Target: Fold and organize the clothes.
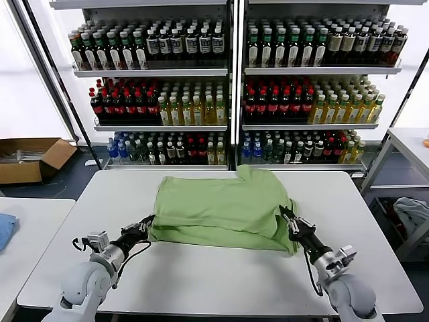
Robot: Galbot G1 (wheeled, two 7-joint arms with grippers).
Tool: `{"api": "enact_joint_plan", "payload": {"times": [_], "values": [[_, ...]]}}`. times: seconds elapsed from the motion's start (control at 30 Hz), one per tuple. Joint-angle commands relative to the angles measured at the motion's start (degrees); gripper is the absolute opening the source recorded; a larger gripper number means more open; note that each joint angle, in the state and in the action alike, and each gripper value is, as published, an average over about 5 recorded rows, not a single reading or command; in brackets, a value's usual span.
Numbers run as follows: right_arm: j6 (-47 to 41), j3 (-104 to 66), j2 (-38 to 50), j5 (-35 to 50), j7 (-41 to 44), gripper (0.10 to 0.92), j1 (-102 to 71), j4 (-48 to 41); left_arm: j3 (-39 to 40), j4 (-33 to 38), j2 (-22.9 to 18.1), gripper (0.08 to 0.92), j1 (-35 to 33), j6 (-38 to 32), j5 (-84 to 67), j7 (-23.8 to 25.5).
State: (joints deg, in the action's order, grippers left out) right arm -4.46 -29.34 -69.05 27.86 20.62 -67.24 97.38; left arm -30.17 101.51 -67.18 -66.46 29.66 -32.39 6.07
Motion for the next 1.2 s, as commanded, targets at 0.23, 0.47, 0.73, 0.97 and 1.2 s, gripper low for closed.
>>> {"api": "enact_joint_plan", "payload": {"times": [0.23,0.47,0.73,0.97,1.2], "values": [[-9.1,-1.7,0.2,-13.5,-9.9,0.525,-6.9,9.3,-2.9,5.0,1.0,0.41,-6.4,1.9,5.8,-1.4],[-12.5,-4.6,1.8,-15.0,-13.7,0.715,-14.6,15.0,-1.6,6.3,0.1,0.61,-8.8,2.2,5.7,-1.4],[-15.0,-3.4,1.8,-14.2,-13.9,0.821,-17.0,14.6,0.2,4.3,-0.7,0.802,-6.8,2.5,5.6,-1.4],[-16.7,-0.5,1.2,-13.8,-14.8,0.715,-15.0,11.6,0.6,2.8,-0.3,0.724,-5.4,3.2,3.2,-1.5],[-17.1,0.0,1.6,-13.1,-15.1,0.49,-14.7,10.9,0.8,2.6,0.0,0.524,-5.1,3.3,2.9,-1.2]]}}
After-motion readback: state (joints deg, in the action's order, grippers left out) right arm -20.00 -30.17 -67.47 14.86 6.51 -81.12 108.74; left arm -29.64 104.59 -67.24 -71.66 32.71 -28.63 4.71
